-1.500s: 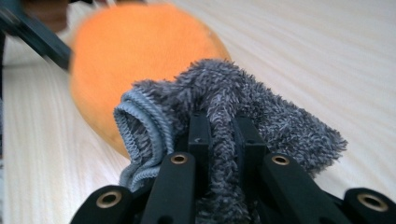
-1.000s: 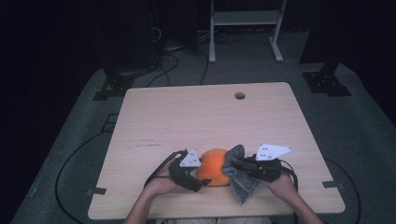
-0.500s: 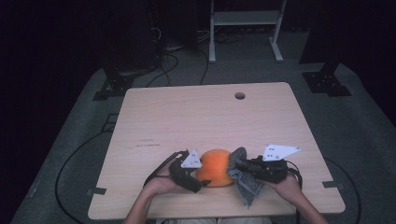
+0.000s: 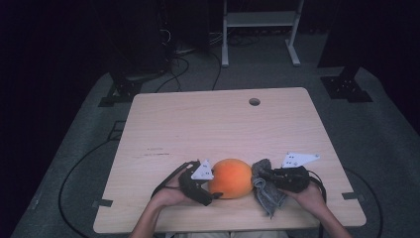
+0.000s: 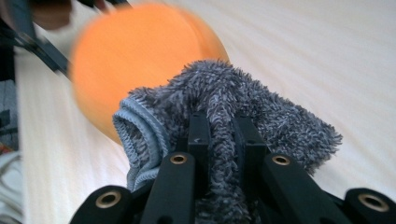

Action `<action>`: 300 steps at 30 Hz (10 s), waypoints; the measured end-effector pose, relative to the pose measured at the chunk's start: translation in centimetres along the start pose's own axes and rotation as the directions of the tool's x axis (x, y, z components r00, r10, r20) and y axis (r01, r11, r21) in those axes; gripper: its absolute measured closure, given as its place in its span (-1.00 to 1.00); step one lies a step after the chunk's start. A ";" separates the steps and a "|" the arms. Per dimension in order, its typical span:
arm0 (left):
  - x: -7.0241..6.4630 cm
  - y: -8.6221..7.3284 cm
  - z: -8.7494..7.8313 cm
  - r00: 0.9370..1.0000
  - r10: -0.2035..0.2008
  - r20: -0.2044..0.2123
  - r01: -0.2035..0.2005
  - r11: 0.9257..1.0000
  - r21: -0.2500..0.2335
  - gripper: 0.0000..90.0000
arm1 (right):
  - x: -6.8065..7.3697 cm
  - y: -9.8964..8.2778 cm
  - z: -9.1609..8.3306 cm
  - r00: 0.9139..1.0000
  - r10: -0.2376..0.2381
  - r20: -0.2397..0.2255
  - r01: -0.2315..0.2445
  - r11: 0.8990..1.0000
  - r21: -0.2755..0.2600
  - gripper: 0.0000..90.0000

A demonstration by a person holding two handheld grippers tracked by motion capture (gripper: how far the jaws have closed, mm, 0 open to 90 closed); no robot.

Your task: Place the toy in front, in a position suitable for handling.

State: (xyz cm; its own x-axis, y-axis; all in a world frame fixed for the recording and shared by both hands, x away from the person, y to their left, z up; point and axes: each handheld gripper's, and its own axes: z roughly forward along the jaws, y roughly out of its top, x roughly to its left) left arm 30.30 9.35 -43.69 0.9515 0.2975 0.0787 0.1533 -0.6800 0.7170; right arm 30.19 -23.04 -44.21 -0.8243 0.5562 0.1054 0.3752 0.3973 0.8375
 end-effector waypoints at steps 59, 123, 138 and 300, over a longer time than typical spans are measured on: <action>0.0 0.8 1.0 0.994 -0.103 0.033 0.105 0.994 -0.035 -0.58 | 4.5 5.2 1.4 0.985 -0.165 -0.059 0.162 0.985 -0.055 0.77; -0.5 1.9 0.3 0.997 -0.076 0.029 0.078 0.994 -0.079 -0.82 | 4.1 4.3 1.1 0.988 -0.136 -0.067 0.133 0.990 -0.047 0.76; -2.3 3.6 0.7 0.962 0.102 -0.255 -0.135 0.984 -0.115 -0.37 | 4.4 5.4 -1.0 0.986 -0.164 0.012 0.164 0.979 -0.121 0.76; -2.4 2.8 1.8 0.998 0.020 -0.063 -0.026 0.995 -0.098 -0.56 | 5.1 4.4 0.5 0.985 -0.172 0.030 0.174 0.980 -0.091 0.76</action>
State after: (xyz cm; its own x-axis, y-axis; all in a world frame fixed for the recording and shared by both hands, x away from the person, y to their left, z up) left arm 28.92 5.55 -43.12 0.9356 0.3257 0.1364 0.1016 -0.6182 0.7795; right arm 27.86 -18.07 -40.22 -0.8634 0.5013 -0.0565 0.1856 0.4197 0.8885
